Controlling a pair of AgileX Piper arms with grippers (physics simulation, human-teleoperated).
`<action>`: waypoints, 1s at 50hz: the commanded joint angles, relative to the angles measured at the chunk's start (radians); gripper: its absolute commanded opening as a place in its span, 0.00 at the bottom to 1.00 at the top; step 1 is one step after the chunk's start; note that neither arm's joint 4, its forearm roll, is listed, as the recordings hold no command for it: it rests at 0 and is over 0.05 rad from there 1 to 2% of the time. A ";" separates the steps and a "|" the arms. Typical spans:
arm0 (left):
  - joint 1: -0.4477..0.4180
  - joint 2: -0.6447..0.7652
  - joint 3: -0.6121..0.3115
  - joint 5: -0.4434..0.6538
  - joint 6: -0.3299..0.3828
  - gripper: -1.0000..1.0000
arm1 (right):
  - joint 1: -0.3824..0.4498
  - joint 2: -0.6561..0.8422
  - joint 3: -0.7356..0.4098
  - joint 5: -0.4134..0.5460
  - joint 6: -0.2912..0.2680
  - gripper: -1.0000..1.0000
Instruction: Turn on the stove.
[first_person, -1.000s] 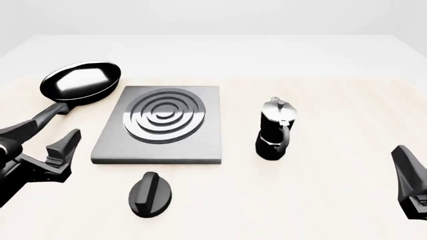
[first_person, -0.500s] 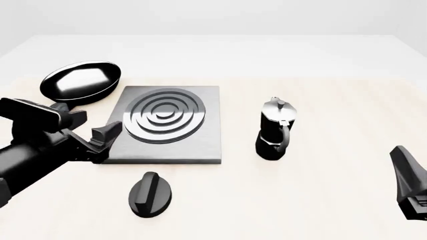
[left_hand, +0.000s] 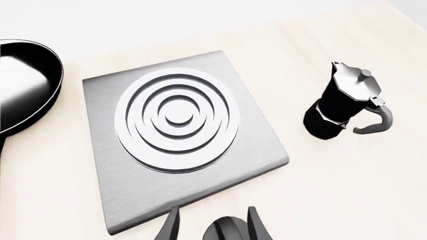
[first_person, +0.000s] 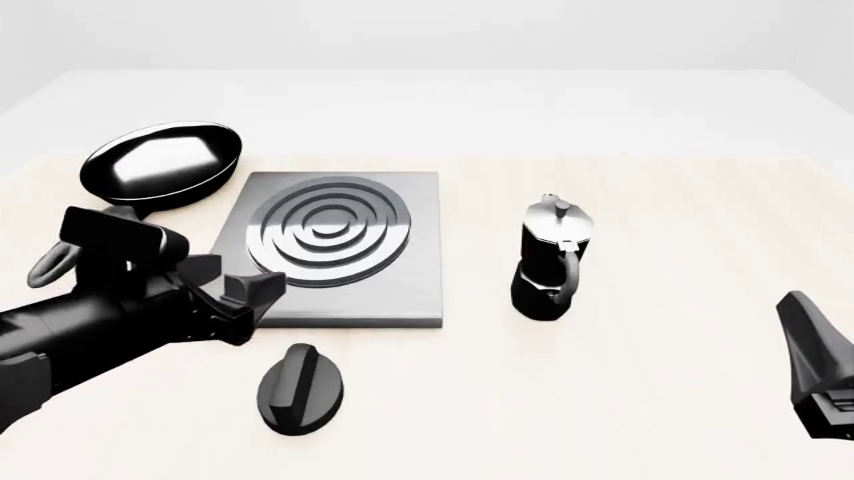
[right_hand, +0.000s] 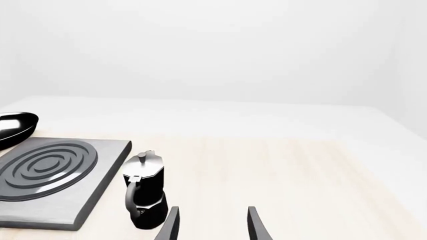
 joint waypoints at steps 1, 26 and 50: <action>-0.034 0.004 -0.014 0.063 -0.046 1.00 | 0.001 0.019 0.000 -0.014 0.001 1.00; -0.073 0.125 0.036 -0.052 -0.117 1.00 | 0.003 0.011 0.000 -0.006 0.009 1.00; -0.081 0.215 0.071 -0.147 -0.161 1.00 | 0.003 0.022 0.000 -0.016 0.016 1.00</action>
